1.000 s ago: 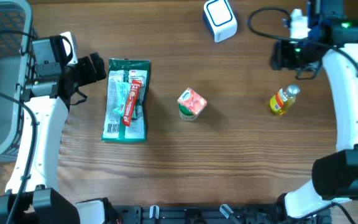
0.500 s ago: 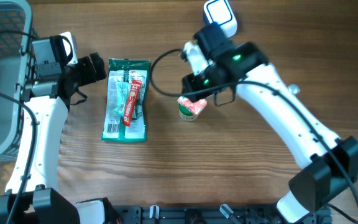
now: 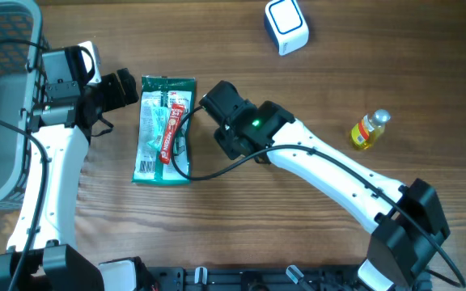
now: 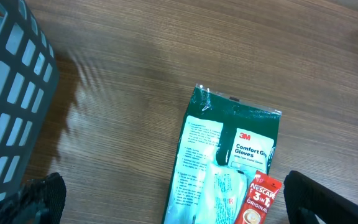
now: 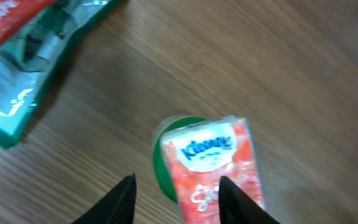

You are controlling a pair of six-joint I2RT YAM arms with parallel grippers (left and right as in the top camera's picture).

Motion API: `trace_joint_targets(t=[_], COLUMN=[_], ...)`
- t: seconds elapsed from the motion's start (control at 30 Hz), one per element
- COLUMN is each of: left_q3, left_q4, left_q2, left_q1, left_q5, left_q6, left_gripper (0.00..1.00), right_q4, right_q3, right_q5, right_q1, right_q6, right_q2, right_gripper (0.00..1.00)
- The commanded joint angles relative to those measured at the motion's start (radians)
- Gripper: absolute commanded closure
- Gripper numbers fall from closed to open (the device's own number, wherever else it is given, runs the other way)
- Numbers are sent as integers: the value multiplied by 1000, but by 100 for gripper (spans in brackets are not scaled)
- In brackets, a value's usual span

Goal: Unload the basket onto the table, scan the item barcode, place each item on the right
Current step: 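Reach the right gripper to the Kleenex pack and grasp it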

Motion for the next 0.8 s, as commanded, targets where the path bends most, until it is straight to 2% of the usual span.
trace_joint_targets(t=[0.0,0.2,0.47,0.63,0.77], left_q3=[14,14,14,14,14], left_q4=[3,3,3,3,3], left_q2=[-14,-14,-14,-14,-14], left_q1=[4,4,4,4,4], left_q5=[8,8,8,8,8], left_q6=[16,16,16,16,16], left_gripper=[0,0,0,0,0], right_q4=[-14,-21,94,105,105], right_q3=[-11,-36,-171,-174,-174], right_q5=[68,64,67,67,68], right_q1=[0,0,-1,0,-1], right_q6=[-4,-1,-4,-4,-4], right_q2=[24,24,24,24,24], right_gripper=[59,59,60,82,82])
